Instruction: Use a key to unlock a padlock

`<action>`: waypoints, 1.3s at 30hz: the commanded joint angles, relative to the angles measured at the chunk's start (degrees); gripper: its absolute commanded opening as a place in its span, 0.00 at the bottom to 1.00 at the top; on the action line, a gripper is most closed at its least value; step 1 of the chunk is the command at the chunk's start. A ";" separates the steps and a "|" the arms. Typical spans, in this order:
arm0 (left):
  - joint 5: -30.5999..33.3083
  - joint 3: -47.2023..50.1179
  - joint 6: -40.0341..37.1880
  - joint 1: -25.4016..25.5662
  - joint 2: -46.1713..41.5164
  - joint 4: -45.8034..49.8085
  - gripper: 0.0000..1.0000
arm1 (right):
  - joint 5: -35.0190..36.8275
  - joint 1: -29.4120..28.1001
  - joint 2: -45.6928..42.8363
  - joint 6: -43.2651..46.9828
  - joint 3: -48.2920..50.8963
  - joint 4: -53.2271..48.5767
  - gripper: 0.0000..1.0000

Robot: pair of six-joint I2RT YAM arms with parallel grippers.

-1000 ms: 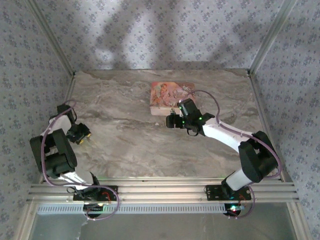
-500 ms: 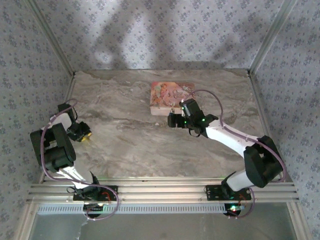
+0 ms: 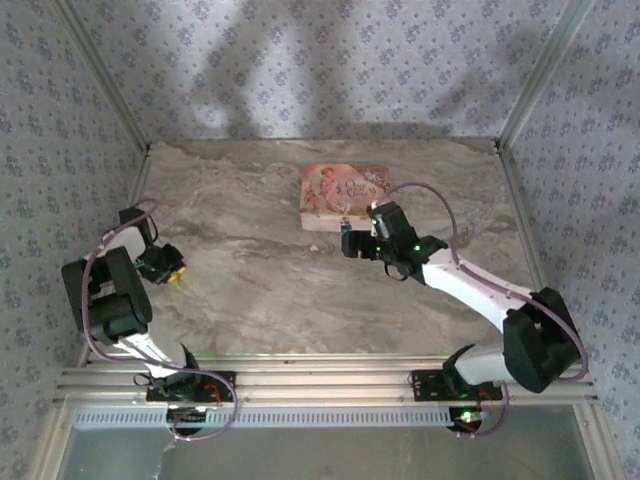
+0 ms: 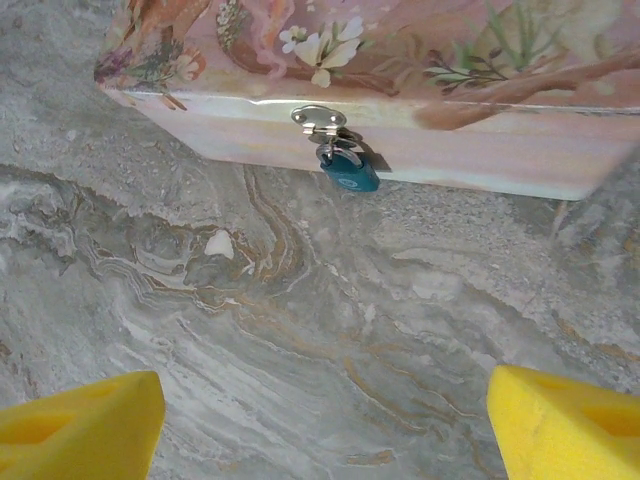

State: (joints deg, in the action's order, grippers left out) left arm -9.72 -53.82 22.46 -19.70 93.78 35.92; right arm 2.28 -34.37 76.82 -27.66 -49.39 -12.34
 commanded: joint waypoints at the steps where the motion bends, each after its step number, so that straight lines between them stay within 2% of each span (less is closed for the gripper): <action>1: -1.42 0.46 -0.03 1.02 -0.63 0.81 0.16 | 2.34 0.18 -3.40 -1.62 1.69 -1.93 0.85; 7: -3.21 0.72 0.61 2.27 -4.08 1.31 0.00 | 3.09 0.44 -7.43 -3.00 3.35 -3.14 0.86; 13: -6.30 0.42 2.81 4.43 -9.67 2.12 0.00 | 0.99 2.04 -11.74 -5.19 5.71 -2.66 0.86; 18: -9.99 -0.21 7.25 8.49 -15.10 1.39 0.00 | -3.08 3.11 -14.90 -6.24 8.19 0.01 0.85; 24: -15.44 -3.54 14.51 16.21 -19.72 -0.78 0.00 | -10.03 2.96 -15.67 -6.42 9.63 6.70 0.80; 27: -19.21 -7.52 15.24 20.67 -19.70 -0.60 0.00 | -12.73 2.02 -14.89 -5.76 9.87 11.22 0.78; 31: -26.37 -12.87 14.38 25.77 -17.84 0.09 0.00 | -13.74 -1.41 -13.40 0.66 10.32 18.79 0.75; 35: -31.81 -17.21 12.44 30.84 -16.36 1.13 0.00 | -15.90 -4.83 -11.47 11.33 11.11 27.81 0.71; 39: -36.51 -20.44 11.35 34.26 -15.31 2.33 0.00 | -18.24 -5.62 -8.08 17.38 8.93 30.05 0.71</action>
State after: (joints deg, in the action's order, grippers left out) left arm -39.88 -71.53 35.42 12.99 77.76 36.16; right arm -13.26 -39.75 66.89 -18.04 -38.89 12.47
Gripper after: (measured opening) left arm 0.055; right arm 0.710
